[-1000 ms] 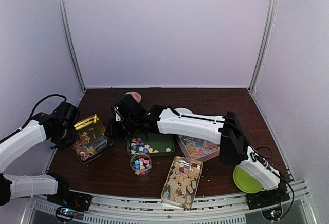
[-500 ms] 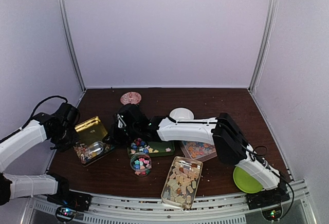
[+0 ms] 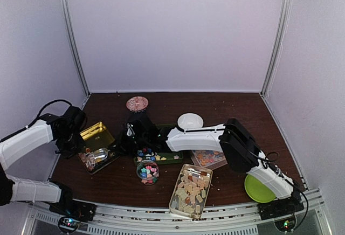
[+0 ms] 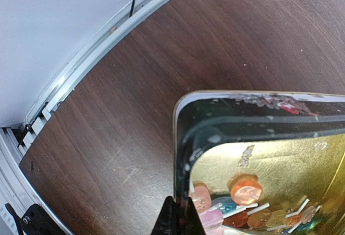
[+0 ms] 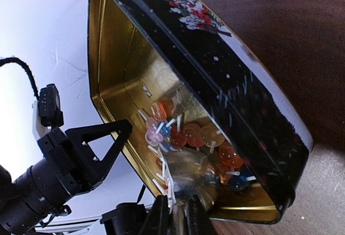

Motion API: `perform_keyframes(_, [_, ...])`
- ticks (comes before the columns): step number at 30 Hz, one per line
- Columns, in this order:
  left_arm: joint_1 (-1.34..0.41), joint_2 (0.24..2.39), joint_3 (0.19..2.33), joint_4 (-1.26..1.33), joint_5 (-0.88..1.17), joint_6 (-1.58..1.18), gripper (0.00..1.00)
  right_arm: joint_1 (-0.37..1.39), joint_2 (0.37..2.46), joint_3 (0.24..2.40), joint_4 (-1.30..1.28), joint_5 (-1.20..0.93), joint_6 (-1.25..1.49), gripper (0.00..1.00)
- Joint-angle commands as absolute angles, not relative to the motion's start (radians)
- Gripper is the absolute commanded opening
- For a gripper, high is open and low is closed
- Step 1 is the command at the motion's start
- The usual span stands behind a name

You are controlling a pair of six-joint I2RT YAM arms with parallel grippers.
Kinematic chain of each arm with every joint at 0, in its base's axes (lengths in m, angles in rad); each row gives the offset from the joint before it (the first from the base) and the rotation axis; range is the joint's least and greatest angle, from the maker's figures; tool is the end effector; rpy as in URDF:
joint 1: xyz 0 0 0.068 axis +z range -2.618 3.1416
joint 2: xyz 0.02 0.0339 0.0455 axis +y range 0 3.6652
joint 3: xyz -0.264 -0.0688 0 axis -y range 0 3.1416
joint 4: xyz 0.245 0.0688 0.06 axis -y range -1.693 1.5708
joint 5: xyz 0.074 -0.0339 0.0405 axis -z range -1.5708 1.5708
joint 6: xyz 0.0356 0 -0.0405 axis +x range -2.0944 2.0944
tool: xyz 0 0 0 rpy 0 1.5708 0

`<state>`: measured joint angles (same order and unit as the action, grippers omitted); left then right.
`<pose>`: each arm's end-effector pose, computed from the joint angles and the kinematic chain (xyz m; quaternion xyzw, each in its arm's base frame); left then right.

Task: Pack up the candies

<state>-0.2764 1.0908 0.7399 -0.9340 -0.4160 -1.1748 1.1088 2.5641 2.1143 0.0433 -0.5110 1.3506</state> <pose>0.1760 -0.0350 0.2176 -0.4471 0.8596 0.0604 0.2399 0.2449 0.5309 0.1636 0.0405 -0.8190 -0.5719 0.0210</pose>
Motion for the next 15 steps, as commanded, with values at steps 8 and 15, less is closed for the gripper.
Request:
perform_keyframes(8, [-0.239,1.102,0.809,-0.916,-0.377,-1.204,0.00,1.090,2.541,2.031,0.193,-0.509,1.473,0.00])
perform_keyframes(15, [-0.216,1.096,0.796,-0.916,-0.378,-1.198,0.00,1.075,2.536,2.042,0.258,-0.512,1.519,0.00])
